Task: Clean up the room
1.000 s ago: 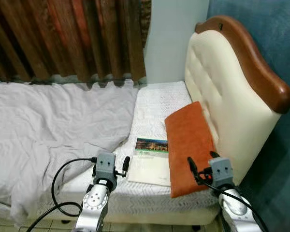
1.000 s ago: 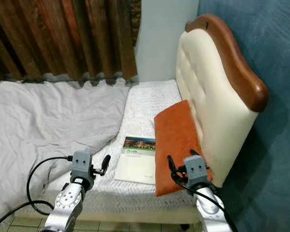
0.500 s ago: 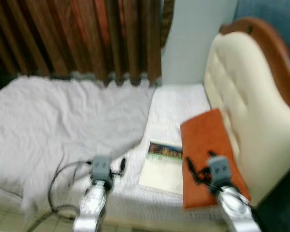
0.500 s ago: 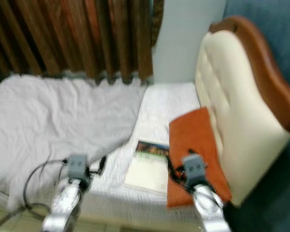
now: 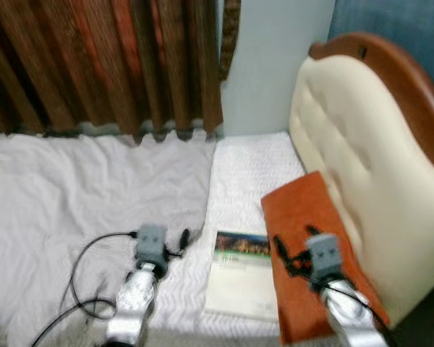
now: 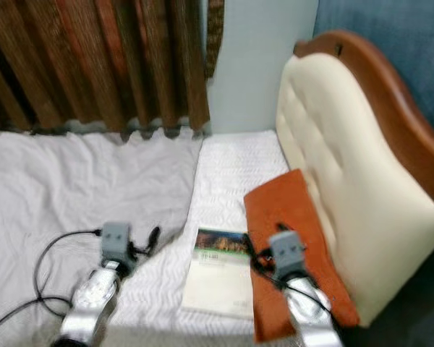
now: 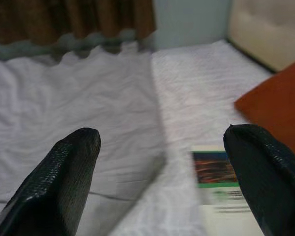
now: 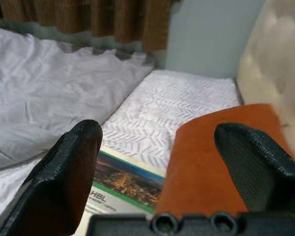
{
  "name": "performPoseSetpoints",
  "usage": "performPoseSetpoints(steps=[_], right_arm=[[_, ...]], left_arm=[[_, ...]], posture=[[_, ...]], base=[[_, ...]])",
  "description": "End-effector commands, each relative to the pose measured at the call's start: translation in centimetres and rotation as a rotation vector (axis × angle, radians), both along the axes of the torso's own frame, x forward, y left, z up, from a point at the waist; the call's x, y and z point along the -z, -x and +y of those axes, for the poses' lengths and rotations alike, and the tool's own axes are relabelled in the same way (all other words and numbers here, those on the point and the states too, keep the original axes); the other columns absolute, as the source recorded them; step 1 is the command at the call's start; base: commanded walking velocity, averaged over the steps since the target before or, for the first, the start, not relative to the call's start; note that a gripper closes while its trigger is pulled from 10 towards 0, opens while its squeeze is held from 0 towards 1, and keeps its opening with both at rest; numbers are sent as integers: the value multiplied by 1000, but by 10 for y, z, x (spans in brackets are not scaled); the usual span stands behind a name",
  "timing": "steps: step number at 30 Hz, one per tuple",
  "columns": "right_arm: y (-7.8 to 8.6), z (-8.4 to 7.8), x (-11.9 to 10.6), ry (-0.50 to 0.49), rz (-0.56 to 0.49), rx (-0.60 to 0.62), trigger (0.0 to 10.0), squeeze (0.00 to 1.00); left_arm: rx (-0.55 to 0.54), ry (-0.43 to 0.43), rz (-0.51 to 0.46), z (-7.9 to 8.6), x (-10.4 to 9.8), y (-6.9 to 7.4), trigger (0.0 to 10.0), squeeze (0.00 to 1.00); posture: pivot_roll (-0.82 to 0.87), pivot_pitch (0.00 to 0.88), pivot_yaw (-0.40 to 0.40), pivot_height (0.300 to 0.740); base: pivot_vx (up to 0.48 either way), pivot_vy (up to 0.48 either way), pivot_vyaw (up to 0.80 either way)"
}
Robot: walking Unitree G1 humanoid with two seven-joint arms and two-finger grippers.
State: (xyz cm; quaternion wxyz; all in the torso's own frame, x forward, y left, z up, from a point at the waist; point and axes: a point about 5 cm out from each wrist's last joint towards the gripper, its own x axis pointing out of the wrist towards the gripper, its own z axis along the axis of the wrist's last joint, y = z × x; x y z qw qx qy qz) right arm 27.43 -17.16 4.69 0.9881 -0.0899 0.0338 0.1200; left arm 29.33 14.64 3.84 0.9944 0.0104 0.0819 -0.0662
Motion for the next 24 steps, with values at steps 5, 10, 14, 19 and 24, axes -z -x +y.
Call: performPoseSetpoints(steps=[5, 10, 14, 19, 24], right_arm=[[0, -8, 2, -20, 35, 51, 10000, 0], [-6, -2, 14, -6, 135, 76, 10000, 0], [-39, 28, 18, -48, 273, 100, 10000, 0], [-48, 37, 20, -51, 360, 129, 10000, 0], [-60, 43, 10, -38, 360, 181, 10000, 0]], left_arm=[[98, -14, -34, -13, -8, -4, 10000, 0], [170, -5, -65, -16, -16, -4, 10000, 0], [523, -55, -165, -29, -61, 16, 10000, 0], [777, -95, -232, -45, -92, 51, 10000, 0], [846, -56, -240, -43, -122, 91, 10000, 0]], posture=[[-65, 0, 46, 740], [-45, 34, 45, 740], [152, 318, 56, 740], [252, 435, 61, 740], [295, 564, 71, 740]], base=[[471, 0, 0], [94, 0, 0], [0, 0, 0], [0, 0, 0], [0, 0, 0]])
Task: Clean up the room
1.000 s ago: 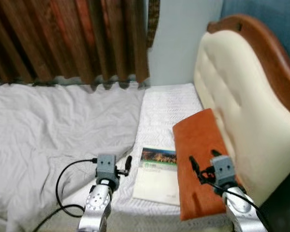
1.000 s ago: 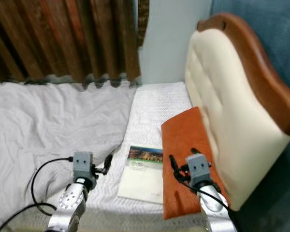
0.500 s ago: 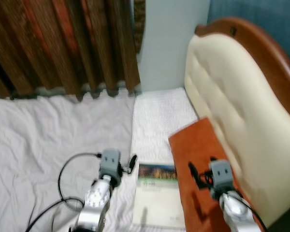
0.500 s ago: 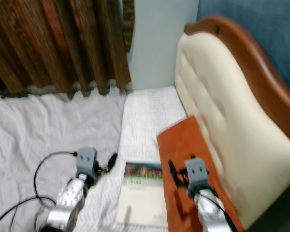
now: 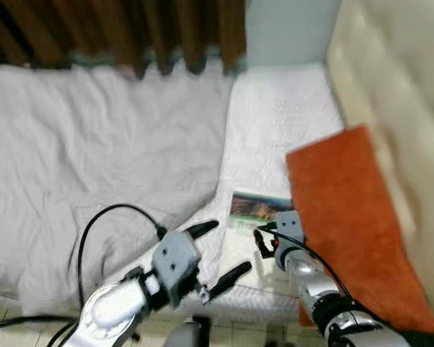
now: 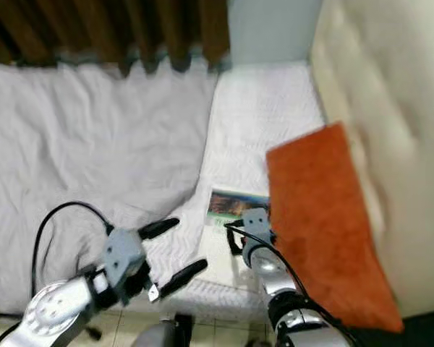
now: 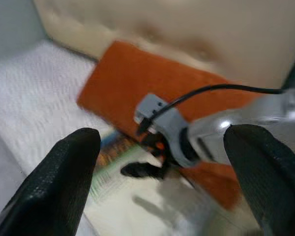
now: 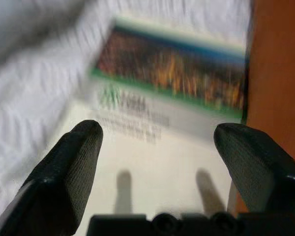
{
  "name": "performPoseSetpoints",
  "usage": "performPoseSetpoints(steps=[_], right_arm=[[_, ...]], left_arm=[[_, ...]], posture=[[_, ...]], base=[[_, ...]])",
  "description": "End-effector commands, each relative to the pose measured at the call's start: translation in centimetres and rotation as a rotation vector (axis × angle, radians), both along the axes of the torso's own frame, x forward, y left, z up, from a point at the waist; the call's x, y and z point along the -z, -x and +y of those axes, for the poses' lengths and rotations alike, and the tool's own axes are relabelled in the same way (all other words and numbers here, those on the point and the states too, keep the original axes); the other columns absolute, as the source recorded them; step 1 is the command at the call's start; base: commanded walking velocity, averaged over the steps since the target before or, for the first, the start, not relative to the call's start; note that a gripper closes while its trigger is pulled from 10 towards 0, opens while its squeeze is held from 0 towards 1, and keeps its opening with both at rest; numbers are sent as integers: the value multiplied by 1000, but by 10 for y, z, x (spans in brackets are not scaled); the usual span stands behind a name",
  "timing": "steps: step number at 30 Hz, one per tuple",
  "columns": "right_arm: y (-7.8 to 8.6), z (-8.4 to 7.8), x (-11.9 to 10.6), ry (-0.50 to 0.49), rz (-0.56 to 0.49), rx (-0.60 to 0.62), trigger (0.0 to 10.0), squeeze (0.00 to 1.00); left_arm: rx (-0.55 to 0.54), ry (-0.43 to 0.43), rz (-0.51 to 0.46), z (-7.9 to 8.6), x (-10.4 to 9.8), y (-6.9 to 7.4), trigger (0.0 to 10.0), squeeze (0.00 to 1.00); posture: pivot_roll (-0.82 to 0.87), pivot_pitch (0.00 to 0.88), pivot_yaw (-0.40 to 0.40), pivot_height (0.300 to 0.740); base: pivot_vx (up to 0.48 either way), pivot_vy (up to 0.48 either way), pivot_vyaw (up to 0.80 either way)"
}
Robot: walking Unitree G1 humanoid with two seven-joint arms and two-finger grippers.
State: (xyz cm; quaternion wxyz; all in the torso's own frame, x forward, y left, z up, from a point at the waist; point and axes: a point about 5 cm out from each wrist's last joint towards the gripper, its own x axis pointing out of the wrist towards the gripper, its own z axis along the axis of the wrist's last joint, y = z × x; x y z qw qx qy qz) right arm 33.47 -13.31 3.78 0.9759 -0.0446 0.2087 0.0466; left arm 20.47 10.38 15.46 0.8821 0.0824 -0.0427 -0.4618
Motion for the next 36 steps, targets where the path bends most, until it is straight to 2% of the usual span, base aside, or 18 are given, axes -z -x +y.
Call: performPoseSetpoints(steps=[1, 4, 8, 9, 10, 11, 12, 14, 16, 17, 18, 19, 20, 26, 28, 32, 33, 36], right_arm=[[-4, 10, -3, 18, -4, -4, 10000, 0], [-8, 20, -10, 39, -34, -44, 10000, 0], [-11, 29, -14, 42, -55, -50, 10000, 0], [-11, 29, -14, 42, -55, -50, 10000, 0], [-10, 33, -13, 40, -48, -42, 10000, 0], [-8, 34, -11, 36, -35, -35, 10000, 0], [-8, 34, -11, 36, -35, -35, 10000, 0], [-5, 35, -6, 23, -2, -32, 10000, 0], [-1, 38, 0, 11, 32, -36, 10000, 0], [1, 40, 2, 2, 44, -39, 10000, 0], [1, 40, 2, 2, 44, -39, 10000, 0], [3, 44, 4, 7, 49, -57, 10000, 0], [4, 46, 5, 7, 50, -68, 10000, 0], [7, 57, 6, 17, 50, -119, 10000, 0], [9, 60, 7, 17, 51, -129, 10000, 0], [17, 79, 11, 19, 50, -220, 10000, 0], [20, 85, 12, 29, 43, -257, 10000, 0], [24, 92, 14, 40, 38, -304, 10000, 0]], left_arm=[[-37, 16, 38, 5, -6, 10, 10000, 0], [-87, 11, 81, 11, -6, 26, 10000, 0], [-98, 5, 128, 11, -11, 48, 10000, 0], [-98, 5, 128, 11, -11, 48, 10000, 0], [-66, -49, 148, 7, -6, 66, 10000, 0], [-41, -79, 158, 5, -3, 74, 10000, 0], [-41, -79, 158, 5, -3, 74, 10000, 0], [-23, -108, 186, 3, 3, 89, 10000, 0], [-73, -121, 223, 7, 16, 100, 10000, 0], [-118, -136, 219, 11, 21, 102, 10000, 0], [-118, -136, 219, 11, 21, 102, 10000, 0], [-213, -178, 164, 20, 31, 99, 10000, 0], [-228, -210, 128, 23, 34, 97, 10000, 0], [-289, -243, 39, 25, 34, 91, 10000, 0], [-299, -241, 39, 25, 35, 91, 10000, 0], [-332, -259, -5, 32, 39, 93, 10000, 0], [-344, -287, -40, 36, 41, 93, 10000, 0], [-361, -314, -61, 42, 43, 93, 10000, 0]], posture=[[300, 578, 69, 740], [296, 604, 70, 740], [309, 645, 72, 740], [309, 645, 72, 740], [329, 664, 77, 740], [332, 667, 79, 740], [332, 667, 79, 740], [344, 674, 84, 740], [347, 675, 87, 740], [343, 673, 88, 740], [343, 673, 88, 740], [341, 672, 88, 740], [340, 676, 89, 740], [335, 685, 88, 740], [335, 685, 88, 740], [332, 678, 93, 740], [335, 676, 97, 740], [341, 678, 107, 740]], base=[[0, 0, 0], [0, 0, 0], [0, 0, 0], [0, 0, 0], [0, 0, 0], [0, 0, 0], [0, 0, 0], [0, 0, 0], [0, 0, 0], [0, 0, 0], [0, 0, 0], [0, 0, 0], [0, 0, 0], [0, 0, 0], [0, 0, 0], [0, 0, 0], [0, 0, 0], [0, 0, 0]])
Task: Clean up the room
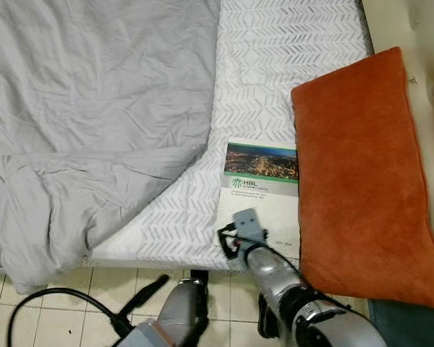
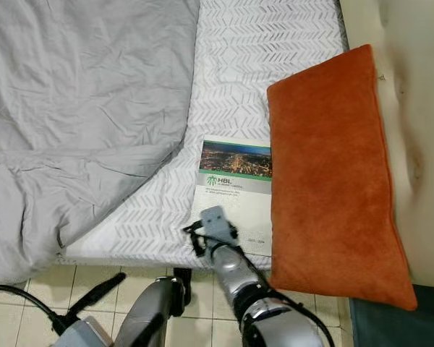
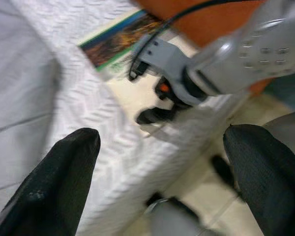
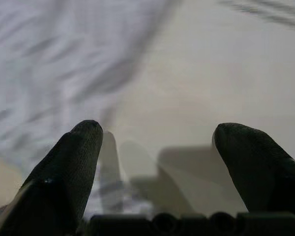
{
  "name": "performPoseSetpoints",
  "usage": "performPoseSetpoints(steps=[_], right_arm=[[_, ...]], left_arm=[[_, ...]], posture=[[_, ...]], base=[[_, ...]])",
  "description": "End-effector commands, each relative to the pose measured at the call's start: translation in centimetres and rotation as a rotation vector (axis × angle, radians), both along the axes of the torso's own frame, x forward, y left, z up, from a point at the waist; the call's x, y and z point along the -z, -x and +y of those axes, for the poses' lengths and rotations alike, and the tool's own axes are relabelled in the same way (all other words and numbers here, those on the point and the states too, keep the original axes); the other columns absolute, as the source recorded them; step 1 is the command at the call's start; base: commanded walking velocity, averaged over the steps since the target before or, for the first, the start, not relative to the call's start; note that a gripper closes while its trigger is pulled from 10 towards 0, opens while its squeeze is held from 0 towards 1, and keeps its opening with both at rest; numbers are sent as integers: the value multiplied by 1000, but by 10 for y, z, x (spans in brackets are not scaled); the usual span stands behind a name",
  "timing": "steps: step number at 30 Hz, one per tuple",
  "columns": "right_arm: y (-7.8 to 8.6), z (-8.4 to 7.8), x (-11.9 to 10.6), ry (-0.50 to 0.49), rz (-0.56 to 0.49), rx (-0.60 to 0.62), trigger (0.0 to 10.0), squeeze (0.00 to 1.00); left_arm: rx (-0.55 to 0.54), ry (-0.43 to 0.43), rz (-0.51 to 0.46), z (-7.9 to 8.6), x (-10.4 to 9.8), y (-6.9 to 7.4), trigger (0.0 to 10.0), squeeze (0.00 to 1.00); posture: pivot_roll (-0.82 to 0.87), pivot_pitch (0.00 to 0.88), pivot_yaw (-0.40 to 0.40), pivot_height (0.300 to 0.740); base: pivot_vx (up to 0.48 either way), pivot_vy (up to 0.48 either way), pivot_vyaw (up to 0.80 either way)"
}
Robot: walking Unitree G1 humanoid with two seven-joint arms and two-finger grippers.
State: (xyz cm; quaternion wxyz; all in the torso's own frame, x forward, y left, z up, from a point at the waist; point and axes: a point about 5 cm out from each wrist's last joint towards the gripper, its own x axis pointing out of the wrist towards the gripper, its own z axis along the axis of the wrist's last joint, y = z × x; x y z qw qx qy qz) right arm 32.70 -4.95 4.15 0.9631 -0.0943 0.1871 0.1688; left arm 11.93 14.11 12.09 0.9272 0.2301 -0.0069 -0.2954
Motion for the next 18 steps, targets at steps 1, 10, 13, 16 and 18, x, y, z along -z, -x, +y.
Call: performPoseSetpoints(steps=[1, 10, 13, 16, 18], right_arm=[[16, 8, 17, 4, 69, -39, 10000, 0], [40, 33, 31, -29, 139, -191, 10000, 0], [47, 35, 37, -16, 154, -227, 10000, 0], [52, 34, 41, -44, 164, -241, 10000, 0], [57, 35, 44, -38, 164, -284, 10000, 0]], left_arm=[[-11, -32, 42, 5, 9, 8, 10000, 0], [-30, -32, 25, 8, 13, 4, 10000, 0], [-38, -26, 28, 8, 16, 2, 10000, 0], [-55, -22, 34, 9, 19, -2, 10000, 0], [-60, -15, 36, 8, 21, -3, 10000, 0]], posture=[[341, 678, 107, 740], [309, 685, 102, 740], [296, 681, 96, 740], [272, 686, 81, 740], [255, 683, 68, 740]], base=[[0, 0, 0], [0, 0, 0], [0, 0, 0], [0, 0, 0], [0, 0, 0]])
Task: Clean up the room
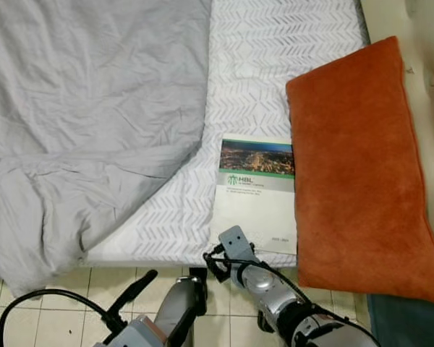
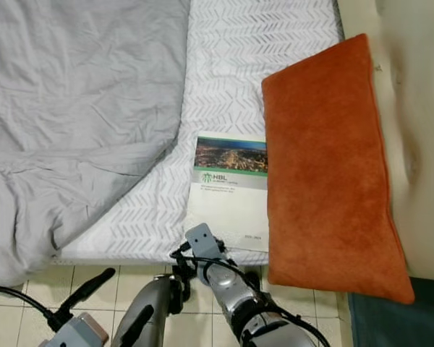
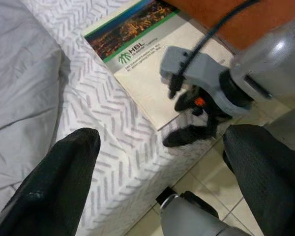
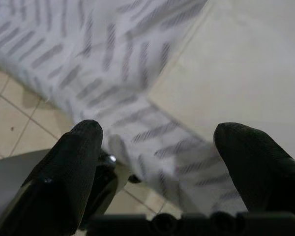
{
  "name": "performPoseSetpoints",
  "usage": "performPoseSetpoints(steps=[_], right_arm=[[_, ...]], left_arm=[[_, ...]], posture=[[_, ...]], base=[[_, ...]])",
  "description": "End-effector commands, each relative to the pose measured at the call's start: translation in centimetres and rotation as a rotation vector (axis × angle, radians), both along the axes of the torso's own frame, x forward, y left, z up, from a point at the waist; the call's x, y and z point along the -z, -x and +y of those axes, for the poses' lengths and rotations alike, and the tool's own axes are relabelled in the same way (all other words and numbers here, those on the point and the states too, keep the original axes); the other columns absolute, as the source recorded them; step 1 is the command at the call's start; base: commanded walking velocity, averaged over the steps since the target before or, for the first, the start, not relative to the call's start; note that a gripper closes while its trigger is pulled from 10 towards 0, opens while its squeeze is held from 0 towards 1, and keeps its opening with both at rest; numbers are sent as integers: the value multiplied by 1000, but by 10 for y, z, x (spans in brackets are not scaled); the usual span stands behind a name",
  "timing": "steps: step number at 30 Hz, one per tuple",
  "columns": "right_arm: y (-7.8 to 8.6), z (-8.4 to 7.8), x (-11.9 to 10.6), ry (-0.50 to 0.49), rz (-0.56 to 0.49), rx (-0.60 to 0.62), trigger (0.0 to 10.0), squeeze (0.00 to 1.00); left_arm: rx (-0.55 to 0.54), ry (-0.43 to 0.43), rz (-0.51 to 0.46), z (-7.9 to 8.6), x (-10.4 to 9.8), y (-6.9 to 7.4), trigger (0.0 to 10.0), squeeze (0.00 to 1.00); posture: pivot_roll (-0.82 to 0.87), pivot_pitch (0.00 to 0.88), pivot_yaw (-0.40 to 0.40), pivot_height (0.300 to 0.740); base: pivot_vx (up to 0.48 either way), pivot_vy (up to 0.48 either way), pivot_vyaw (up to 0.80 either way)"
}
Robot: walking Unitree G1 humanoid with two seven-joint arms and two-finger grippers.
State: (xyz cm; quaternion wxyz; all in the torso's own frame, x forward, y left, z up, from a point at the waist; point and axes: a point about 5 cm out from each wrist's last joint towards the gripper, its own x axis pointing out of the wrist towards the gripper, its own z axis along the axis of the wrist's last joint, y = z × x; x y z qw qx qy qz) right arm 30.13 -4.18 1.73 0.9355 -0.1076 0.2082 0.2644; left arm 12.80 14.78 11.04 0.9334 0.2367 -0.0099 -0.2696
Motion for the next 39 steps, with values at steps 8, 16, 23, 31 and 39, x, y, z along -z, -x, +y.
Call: performPoseSetpoints(steps=[8, 16, 23, 31, 39], right_arm=[[38, 10, 30, 49, 48, -151, 10000, 0], [-13, 10, -30, -77, -240, 69, 10000, 0], [3, 2, 4, -51, 32, 161, 10000, 0], [8, 11, 7, 66, -8, 56, 10000, 0], [-4, 5, -3, 33, 8, 125, 10000, 0]], left_arm=[[-28, 24, 53, -4, 13, 5, 10000, 0], [-43, 34, 36, -7, 12, 10, 10000, 0], [-48, 25, 40, -7, 12, 14, 10000, 0], [-69, 14, 58, -3, 11, 22, 10000, 0], [-94, 12, 73, 0, 13, 25, 10000, 0]], posture=[[231, 682, 44, 740], [221, 685, 31, 740], [257, 695, 44, 740], [274, 697, 42, 740], [250, 704, 24, 740]], base=[[0, 0, 0], [0, 0, 0], [0, 0, 0], [0, 0, 0], [0, 0, 0]])
